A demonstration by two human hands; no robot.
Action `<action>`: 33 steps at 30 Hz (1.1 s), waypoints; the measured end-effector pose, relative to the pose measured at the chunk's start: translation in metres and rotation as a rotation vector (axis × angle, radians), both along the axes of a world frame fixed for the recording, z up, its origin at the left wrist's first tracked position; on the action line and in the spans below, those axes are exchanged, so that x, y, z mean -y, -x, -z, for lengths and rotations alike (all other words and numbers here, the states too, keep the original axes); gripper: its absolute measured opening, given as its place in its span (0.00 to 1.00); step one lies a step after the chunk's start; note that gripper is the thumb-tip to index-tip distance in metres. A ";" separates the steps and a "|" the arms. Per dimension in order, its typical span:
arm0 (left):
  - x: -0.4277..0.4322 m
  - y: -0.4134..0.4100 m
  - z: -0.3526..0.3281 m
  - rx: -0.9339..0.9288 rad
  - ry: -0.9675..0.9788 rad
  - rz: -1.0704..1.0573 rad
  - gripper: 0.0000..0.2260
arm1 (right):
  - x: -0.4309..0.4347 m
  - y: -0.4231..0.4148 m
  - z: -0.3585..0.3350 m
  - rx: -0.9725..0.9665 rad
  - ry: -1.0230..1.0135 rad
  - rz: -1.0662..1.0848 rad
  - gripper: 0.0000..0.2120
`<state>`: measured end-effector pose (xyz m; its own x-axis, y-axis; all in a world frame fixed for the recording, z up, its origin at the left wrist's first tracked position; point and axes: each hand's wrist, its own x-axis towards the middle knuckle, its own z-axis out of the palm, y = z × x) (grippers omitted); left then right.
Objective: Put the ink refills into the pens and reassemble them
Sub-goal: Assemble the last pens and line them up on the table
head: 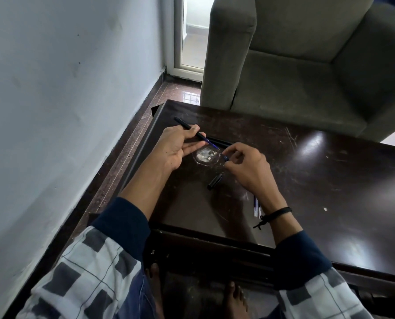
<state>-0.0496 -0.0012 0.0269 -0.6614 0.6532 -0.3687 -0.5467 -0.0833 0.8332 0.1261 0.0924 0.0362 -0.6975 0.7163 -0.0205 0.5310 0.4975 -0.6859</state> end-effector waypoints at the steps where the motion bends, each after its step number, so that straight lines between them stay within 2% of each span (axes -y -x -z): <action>1: 0.000 0.000 0.000 0.001 0.000 0.005 0.03 | 0.002 0.001 0.001 -0.046 -0.011 0.006 0.09; 5: -0.001 -0.003 0.001 0.000 -0.003 0.032 0.06 | 0.006 0.005 0.005 -0.128 -0.039 0.007 0.11; 16: 0.000 -0.007 -0.001 -0.013 0.005 0.041 0.10 | 0.004 0.004 0.004 -0.097 -0.080 0.063 0.06; 21: -0.001 -0.011 -0.002 -0.034 0.021 0.084 0.07 | 0.005 0.006 0.009 -0.119 -0.102 0.038 0.08; 27: -0.004 -0.025 -0.003 -0.052 0.033 0.168 0.09 | 0.007 0.007 0.009 -0.181 -0.106 0.033 0.09; 33: -0.003 -0.025 -0.004 -0.047 0.040 0.158 0.08 | 0.007 0.007 0.008 -0.181 -0.114 0.029 0.08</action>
